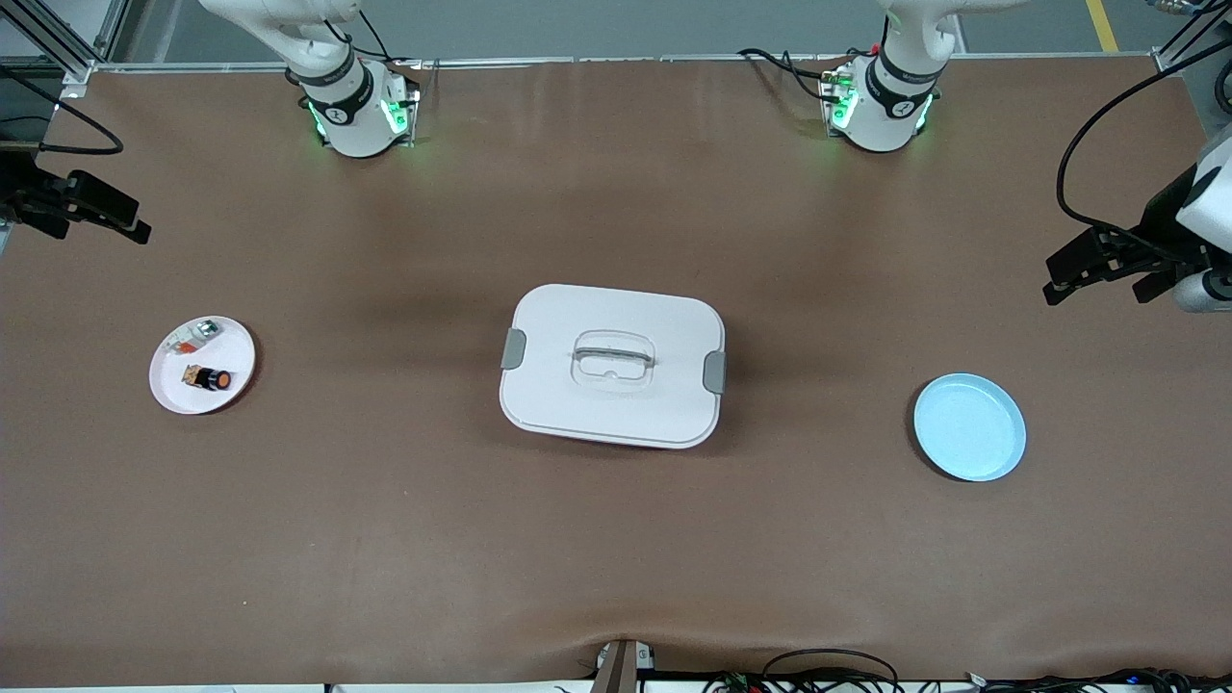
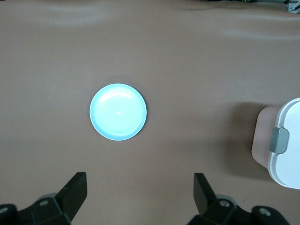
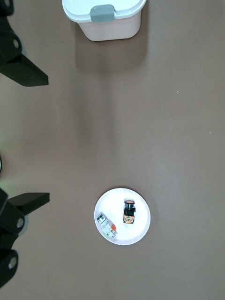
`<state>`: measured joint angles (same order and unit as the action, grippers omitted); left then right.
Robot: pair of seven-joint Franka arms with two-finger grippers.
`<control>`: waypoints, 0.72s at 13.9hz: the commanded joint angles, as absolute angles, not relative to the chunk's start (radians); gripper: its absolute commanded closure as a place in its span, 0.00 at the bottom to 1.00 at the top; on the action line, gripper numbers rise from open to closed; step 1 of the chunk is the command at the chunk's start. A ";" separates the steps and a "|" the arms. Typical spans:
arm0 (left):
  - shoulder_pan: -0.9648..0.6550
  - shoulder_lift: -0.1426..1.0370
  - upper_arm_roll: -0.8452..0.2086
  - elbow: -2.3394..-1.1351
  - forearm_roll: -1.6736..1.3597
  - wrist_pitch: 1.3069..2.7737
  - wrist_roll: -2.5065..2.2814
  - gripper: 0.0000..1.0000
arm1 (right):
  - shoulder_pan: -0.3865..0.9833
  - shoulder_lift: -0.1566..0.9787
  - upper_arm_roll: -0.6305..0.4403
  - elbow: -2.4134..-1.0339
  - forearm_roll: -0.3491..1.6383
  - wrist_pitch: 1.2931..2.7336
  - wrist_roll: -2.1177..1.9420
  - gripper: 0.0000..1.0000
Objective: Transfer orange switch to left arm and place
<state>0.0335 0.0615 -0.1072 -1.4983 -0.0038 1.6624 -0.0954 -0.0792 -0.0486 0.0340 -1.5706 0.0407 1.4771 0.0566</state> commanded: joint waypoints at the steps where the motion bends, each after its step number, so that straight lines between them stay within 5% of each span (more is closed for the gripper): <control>1: 0.038 0.058 -0.109 -1.497 0.002 1.647 -0.066 0.00 | -0.089 -0.066 0.041 -1.591 0.058 1.489 0.063 0.00; 10: 0.040 0.060 -0.109 -1.489 0.002 1.646 -0.068 0.00 | -0.091 -0.068 0.046 -1.591 0.058 1.491 0.060 0.00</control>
